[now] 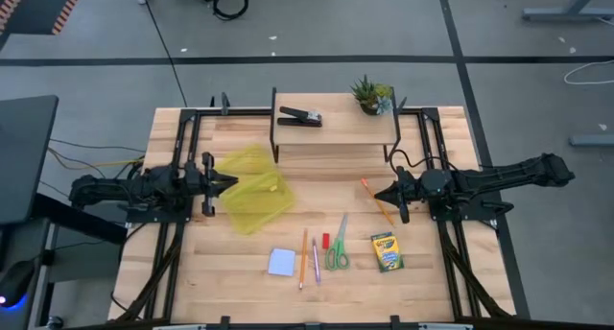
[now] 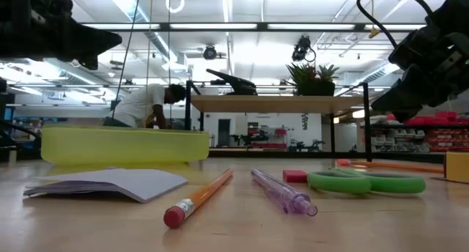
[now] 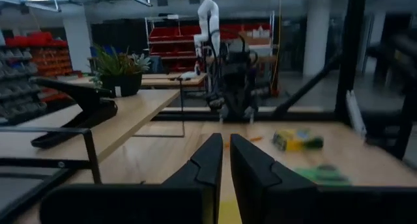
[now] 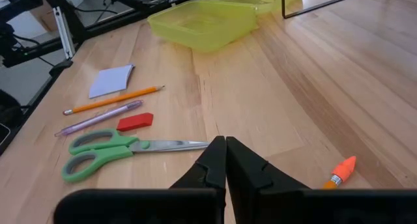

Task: Pack school essentials
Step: Put the yellow crayon box into the yellow supply box

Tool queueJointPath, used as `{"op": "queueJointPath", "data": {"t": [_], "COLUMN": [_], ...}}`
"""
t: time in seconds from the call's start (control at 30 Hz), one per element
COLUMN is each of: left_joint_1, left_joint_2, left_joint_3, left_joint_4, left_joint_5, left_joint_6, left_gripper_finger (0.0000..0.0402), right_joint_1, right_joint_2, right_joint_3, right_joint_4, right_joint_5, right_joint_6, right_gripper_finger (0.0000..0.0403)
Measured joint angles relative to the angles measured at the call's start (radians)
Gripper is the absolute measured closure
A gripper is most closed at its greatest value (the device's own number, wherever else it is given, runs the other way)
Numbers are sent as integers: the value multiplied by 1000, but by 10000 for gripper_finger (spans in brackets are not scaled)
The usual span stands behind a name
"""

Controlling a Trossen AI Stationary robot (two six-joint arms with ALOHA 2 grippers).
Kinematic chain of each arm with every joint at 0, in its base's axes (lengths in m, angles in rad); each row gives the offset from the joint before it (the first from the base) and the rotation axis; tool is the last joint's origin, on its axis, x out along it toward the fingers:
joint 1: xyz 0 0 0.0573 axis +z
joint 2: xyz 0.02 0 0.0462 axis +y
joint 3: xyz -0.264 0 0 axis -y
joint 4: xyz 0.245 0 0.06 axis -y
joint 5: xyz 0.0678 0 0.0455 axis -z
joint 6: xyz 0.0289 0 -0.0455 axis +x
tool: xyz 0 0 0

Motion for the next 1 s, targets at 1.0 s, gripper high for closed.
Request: {"op": "queueJointPath", "data": {"t": [1.0], "left_joint_1": [2], "left_joint_2": [0], "left_joint_3": [0], "left_joint_4": [279], "left_joint_5": [-4], "left_joint_6": [-611], "left_gripper_finger": [370], "right_joint_1": [0], "right_joint_2": [0], "right_joint_3": [0], "right_joint_4": [262], "right_joint_5": [84], "right_joint_6": [526], "right_gripper_finger": [387]}}
